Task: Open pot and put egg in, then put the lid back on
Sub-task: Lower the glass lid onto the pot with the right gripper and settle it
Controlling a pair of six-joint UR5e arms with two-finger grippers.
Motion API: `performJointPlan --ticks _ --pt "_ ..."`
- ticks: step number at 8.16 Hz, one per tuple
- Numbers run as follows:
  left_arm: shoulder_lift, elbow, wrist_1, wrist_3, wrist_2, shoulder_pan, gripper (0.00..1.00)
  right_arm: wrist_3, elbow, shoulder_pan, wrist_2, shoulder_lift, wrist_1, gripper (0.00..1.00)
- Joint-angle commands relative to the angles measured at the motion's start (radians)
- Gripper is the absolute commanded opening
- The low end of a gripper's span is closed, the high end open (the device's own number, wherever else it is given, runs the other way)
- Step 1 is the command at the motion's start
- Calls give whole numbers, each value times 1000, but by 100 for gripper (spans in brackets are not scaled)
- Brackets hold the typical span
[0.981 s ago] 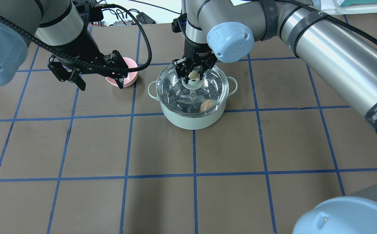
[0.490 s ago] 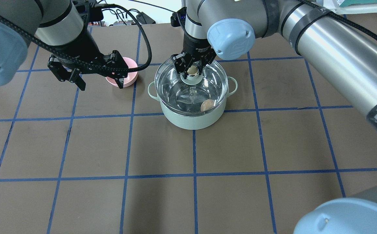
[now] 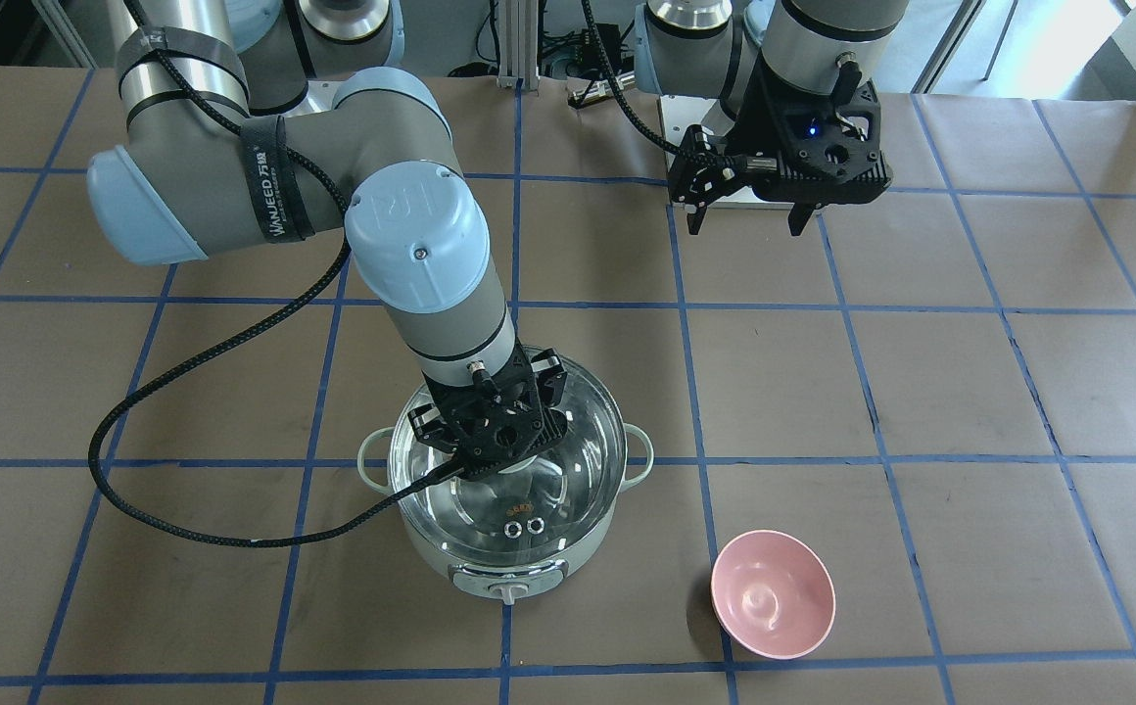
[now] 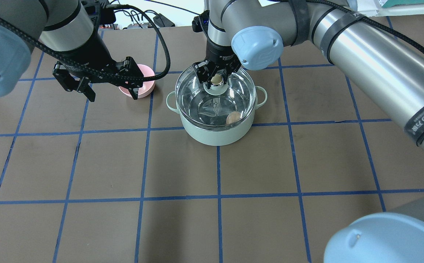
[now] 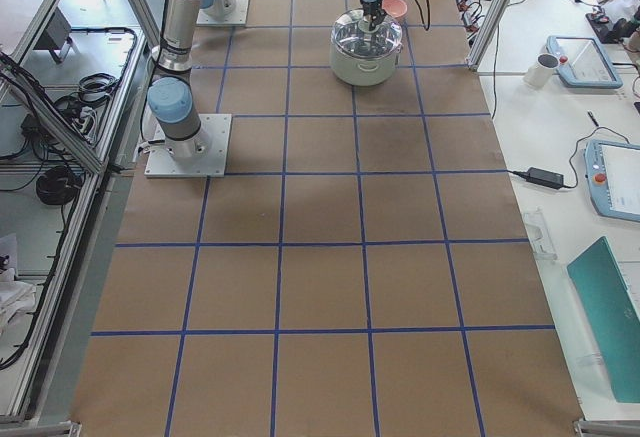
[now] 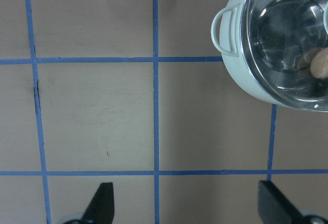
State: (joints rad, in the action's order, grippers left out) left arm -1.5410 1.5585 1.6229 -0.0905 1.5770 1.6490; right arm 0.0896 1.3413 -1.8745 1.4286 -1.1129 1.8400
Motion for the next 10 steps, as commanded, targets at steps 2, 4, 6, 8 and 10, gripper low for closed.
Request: performJointPlan --ticks 2,4,6,8,10 --pt "1 0 0 0 6 0 100 10 1 0 24 2 -1 0" --pt "-1 0 2 0 6 0 100 5 1 0 24 11 2 0" --pt "1 0 0 0 8 0 100 2 1 0 23 12 5 0" --pt "1 0 2 0 8 0 100 -1 1 0 16 12 12 0" --pt "1 0 2 0 8 0 100 -13 1 0 9 1 -1 0"
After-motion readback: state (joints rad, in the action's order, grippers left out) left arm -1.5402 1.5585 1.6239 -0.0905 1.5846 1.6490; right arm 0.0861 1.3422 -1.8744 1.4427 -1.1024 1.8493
